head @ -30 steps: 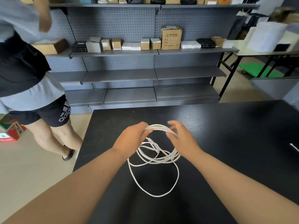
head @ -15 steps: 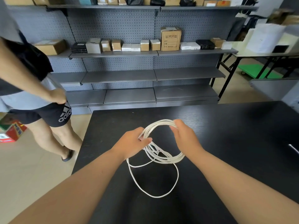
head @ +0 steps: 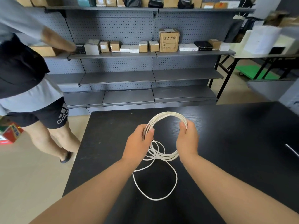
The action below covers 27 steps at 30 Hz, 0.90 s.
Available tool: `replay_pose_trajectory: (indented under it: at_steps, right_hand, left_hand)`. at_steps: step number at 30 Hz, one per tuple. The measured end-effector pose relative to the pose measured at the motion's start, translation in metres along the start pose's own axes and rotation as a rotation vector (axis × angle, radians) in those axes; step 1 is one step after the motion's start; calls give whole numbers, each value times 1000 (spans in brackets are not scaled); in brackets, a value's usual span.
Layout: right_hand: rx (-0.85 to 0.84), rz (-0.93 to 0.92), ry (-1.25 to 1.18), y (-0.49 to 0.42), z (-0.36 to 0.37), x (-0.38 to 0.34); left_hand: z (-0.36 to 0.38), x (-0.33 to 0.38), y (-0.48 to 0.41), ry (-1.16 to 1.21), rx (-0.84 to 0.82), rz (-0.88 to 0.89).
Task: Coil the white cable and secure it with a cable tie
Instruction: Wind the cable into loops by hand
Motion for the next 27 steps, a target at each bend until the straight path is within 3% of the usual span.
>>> replay_pose_trajectory:
  at_steps: [4, 8, 12, 17, 22, 25, 27]
  right_hand:
    - [-36, 115, -123, 8, 13, 7]
    - [-217, 234, -205, 12, 17, 7]
    - [-341, 111, -33, 4, 10, 1]
    - [-501, -172, 386, -2, 11, -9]
    - [-588, -299, 636, 4, 19, -16]
    - [-554, -326, 676, 4, 19, -17]
    - [-530, -338, 684, 5, 18, -20]
  left_hand:
    - [-2, -2, -2, -125, 32, 51]
    - [-13, -3, -8, -265, 52, 101]
    - [-22, 4, -13, -447, -61, 179]
    - [-26, 14, -21, -701, -212, 260]
    - [-30, 18, -26, -904, -308, 349]
    - [-32, 16, -27, -856, -317, 341]
    - [-31, 12, -25, -695, -318, 282]
Point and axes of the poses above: each hand's wrist, its own y-axis away from the middle knuckle, its own z-axis out of the palm, x = y × z, the point moved 2 cm from there along -y, towards the middle knuckle, and after that the axes turned 3 degrees about -x, right-handed, at the moved point
